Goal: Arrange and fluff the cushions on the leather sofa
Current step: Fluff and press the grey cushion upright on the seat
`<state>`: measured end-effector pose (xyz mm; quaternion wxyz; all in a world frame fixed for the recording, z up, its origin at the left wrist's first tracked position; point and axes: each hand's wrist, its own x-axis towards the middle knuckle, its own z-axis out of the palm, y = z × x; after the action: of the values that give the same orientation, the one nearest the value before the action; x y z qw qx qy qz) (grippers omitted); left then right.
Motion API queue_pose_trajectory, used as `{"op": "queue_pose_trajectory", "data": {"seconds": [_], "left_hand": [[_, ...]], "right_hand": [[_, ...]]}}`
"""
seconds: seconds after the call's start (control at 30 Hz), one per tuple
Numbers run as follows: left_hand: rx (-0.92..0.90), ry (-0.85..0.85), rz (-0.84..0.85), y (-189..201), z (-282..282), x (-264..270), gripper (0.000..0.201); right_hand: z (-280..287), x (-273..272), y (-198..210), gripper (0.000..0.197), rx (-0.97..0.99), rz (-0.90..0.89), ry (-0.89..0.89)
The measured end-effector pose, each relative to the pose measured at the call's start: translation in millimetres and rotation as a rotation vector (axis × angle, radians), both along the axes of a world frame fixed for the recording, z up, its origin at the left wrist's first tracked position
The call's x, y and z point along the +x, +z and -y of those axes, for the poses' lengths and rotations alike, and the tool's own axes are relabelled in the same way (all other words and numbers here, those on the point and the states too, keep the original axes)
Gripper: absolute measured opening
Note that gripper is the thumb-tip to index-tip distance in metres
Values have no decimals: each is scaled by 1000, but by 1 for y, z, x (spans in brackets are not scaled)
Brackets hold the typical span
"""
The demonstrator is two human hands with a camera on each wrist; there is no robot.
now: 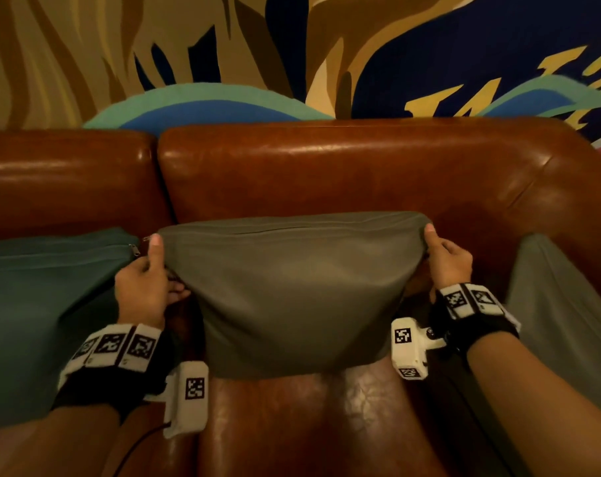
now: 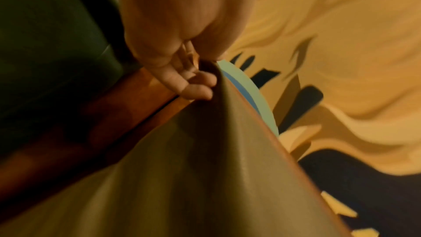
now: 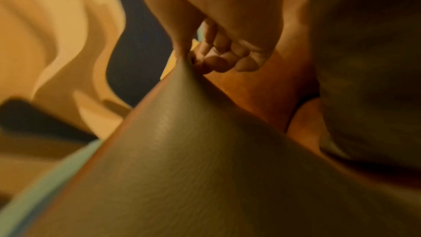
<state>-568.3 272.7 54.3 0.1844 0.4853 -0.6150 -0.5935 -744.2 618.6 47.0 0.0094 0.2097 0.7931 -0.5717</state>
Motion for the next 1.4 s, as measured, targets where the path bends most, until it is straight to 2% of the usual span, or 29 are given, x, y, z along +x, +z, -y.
{"op": "queue_pose_trajectory", "data": {"seconds": [0.07,0.13,0.23,0.37,0.47,0.53,0.63,0.7,0.8,0.87,0.97,1.0,1.07,1.17,1.23,1.3,1.4], "left_hand": [[63,-30,-59,2,-11,2,43],[3,-123,-61,-3,-18,4,32],[-102,-125,-74,-15,-13,3,18],[-101,-46,-144,-19,-3,2,16],[-77,-36,-103,-28,-14,3,21],[10,-9,-76,-31,-21,-2,23],[130,65,-62,-25,-19,-19,46],[13,55,29,-24,-13,-30,60],[-200,141,79,-26,-7,-36,56],[-213,179,115,-28,-10,-35,55],[-157,179,186,-32,-17,-35,54],[-140,178,191,-34,-16,-35,54],[-46,234,154,-32,-8,-38,57],[103,216,72,-24,1,-42,68],[60,153,83,-18,2,-45,62],[16,145,64,-20,5,-47,53],[78,154,73,-27,8,-45,39]], "right_hand": [[-2,7,-3,26,-207,27,-6],[-3,13,-6,22,-271,46,81],[1,11,-1,13,-93,16,211],[-5,4,4,8,-14,-89,230],[-5,13,-10,11,-7,-13,188],[-7,11,-13,11,-28,73,156],[-3,-3,-3,26,-87,128,154],[1,-14,6,40,14,116,207],[4,-24,6,37,106,70,226],[2,-29,-11,34,79,126,223],[-33,-61,-90,39,14,269,210],[-36,-71,-101,39,-22,308,213],[-15,-58,-63,37,-92,341,166],[5,-53,-23,50,-205,341,124],[3,-61,-20,58,-119,360,172],[-2,-68,-22,52,-4,331,183],[-8,-74,-30,47,19,322,226]]}}
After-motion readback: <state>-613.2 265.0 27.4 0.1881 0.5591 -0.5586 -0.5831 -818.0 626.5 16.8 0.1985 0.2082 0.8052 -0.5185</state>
